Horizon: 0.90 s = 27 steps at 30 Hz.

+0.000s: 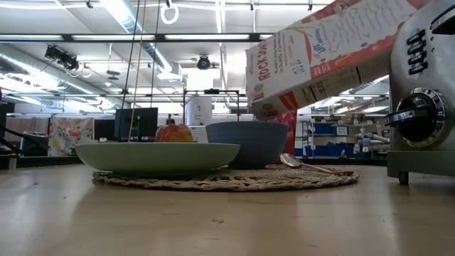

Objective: Arrange a breakfast setting
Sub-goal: Pour the cereal into the blue bowl

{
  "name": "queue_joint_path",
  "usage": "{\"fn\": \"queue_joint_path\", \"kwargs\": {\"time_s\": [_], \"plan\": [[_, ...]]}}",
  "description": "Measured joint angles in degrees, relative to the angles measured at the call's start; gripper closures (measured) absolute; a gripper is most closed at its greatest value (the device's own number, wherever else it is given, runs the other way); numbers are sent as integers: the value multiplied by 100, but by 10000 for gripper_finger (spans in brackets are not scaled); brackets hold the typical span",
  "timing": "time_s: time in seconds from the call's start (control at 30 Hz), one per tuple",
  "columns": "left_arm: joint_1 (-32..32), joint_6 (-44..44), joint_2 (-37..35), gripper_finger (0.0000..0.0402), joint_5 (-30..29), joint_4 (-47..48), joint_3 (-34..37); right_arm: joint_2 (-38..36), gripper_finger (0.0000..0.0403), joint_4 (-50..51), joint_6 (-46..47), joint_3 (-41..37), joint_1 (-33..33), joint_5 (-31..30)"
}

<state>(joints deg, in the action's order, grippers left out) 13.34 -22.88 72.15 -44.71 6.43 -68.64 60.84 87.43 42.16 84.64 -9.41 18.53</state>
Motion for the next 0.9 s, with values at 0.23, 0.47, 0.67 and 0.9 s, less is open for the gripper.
{"fn": "queue_joint_path", "kwargs": {"time_s": [0.23, 0.47, 0.67, 0.9], "plan": [[0, 212, 3, 104, 2, -384, 2, -80, 170, -16, -257, 0, -6, -279], [-15, 201, -118, 104, 229, -380, 4, -150, 170, -19, -487, 0, -4, -303], [-57, 413, -493, 104, 272, -337, 4, -324, 170, -32, -734, 0, -4, -480], [-70, 680, -1019, 104, 319, -344, 4, -697, 170, -253, -940, 0, -4, -538]]}}
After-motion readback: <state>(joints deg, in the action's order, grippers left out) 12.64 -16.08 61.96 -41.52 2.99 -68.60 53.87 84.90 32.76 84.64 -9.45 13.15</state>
